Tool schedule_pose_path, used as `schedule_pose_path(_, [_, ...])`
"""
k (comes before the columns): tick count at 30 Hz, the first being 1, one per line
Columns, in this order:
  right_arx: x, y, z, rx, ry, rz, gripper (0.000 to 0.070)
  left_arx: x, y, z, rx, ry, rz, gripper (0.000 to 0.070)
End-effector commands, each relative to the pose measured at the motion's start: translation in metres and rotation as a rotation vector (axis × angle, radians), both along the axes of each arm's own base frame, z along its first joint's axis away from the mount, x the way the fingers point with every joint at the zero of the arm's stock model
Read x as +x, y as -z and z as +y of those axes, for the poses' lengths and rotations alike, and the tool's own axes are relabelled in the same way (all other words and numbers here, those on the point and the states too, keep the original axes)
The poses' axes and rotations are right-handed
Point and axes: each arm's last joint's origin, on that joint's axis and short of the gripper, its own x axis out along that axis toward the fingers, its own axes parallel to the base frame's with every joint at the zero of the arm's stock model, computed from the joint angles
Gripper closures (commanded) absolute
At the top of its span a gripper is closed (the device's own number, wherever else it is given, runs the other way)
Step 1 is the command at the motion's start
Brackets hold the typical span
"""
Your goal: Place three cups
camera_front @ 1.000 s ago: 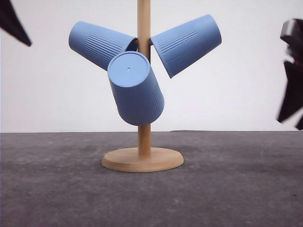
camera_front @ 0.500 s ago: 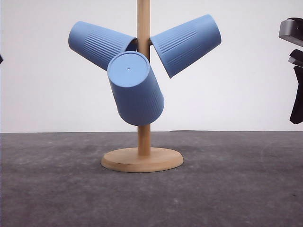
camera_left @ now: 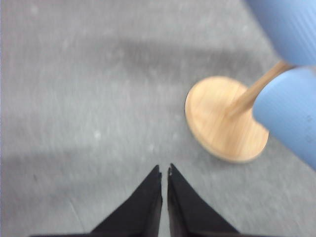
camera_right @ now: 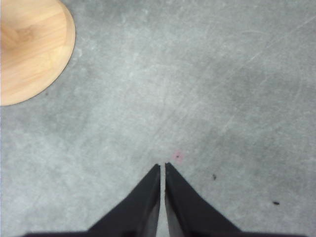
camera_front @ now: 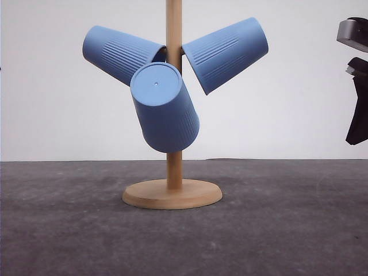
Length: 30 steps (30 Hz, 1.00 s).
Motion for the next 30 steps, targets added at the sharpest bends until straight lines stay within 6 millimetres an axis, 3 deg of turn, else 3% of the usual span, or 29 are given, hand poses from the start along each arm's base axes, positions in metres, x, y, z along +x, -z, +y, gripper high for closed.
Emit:
schedule_pose_path(1, [0.003, -0.004, 0.000, 0.000, -0.006, -0.021, 0.0687, -0.006, 0.008, 0.002, 0.022, -0.001, -0.081, 0.0700])
schedule_pose_path(8, [0.003, -0.004, 0.000, 0.000, -0.006, -0.022, 0.0687, -0.040, 0.067, 0.011, 0.072, -0.182, -0.372, 0.0700])
schedule_pose_path(17, [0.003, -0.005, 0.000, 0.000, -0.006, -0.026, 0.0687, -0.059, 0.117, 0.017, 0.094, -0.295, -0.486, 0.0700])
schedule_pose_path(21, [0.004, -0.005, 0.000, 0.001, -0.007, -0.032, 0.0687, -0.057, 0.129, 0.017, 0.103, -0.302, -0.466, 0.0700])
schedule_pose_path(30, [0.007, -0.007, 0.001, 0.002, -0.007, -0.070, 0.0687, -0.057, 0.130, 0.017, 0.083, -0.308, -0.460, 0.0700])
